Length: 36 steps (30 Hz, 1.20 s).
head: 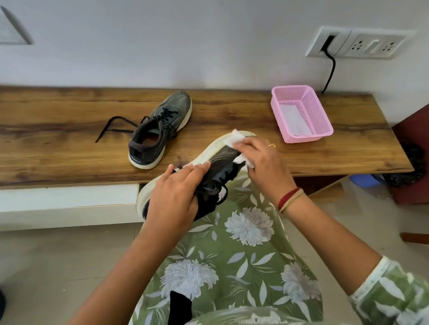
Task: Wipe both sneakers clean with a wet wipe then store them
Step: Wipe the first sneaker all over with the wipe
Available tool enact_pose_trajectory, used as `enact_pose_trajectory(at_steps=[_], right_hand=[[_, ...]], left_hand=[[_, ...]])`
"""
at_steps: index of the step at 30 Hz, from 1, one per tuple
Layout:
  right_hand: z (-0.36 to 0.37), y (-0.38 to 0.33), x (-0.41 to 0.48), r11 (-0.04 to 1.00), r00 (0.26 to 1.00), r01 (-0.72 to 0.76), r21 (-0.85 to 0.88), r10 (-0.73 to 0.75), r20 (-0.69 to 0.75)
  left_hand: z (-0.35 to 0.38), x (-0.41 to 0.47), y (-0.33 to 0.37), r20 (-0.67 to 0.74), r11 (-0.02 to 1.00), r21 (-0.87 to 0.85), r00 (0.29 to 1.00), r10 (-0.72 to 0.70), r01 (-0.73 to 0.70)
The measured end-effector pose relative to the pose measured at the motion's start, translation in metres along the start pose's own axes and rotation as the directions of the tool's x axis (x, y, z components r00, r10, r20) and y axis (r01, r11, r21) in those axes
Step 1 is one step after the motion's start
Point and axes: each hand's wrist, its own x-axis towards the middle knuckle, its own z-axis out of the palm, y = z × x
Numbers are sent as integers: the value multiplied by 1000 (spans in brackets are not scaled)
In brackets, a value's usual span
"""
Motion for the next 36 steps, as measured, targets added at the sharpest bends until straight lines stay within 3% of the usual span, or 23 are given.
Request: enact_pose_trajectory(at_steps=[5,10,15,17,20,25,30,33,36], right_hand=[[-2,-14,6,992,989,-118,42,121,-87],[-2,-27,0,997,999,27,69,-25,-31],[-7,-9,14,980,977,-184,81,191,-91],[-6,-27,11,983,987,-138,122,147,-63],[-4,-38,4,995,999,40,88,-38,-29],[-13,-11,17,990,985,-129,55,135,-111],[-12,-32,8,994,1000,2,110,2,-30],[-17,-13,18,988,985,-140,71,146,-91],[-11,-37,15,969,976,-212,127,217,-30]], left_hand=[[-4,0,2,-84,997,73,996,26,-20],[-12,-2,-2,-127,997,76,992,19,-9],[-11,-1,-2,-142,996,87,989,29,-17],[-10,0,-3,-166,997,74,986,34,-22],[-10,-1,-5,-192,996,83,981,41,-26],[-9,2,-3,-207,996,88,977,53,-35],[-14,1,-6,-208,998,41,977,48,-40],[-12,2,-4,-195,999,-8,980,34,-36],[-10,3,-4,-206,998,-58,979,-6,-6]])
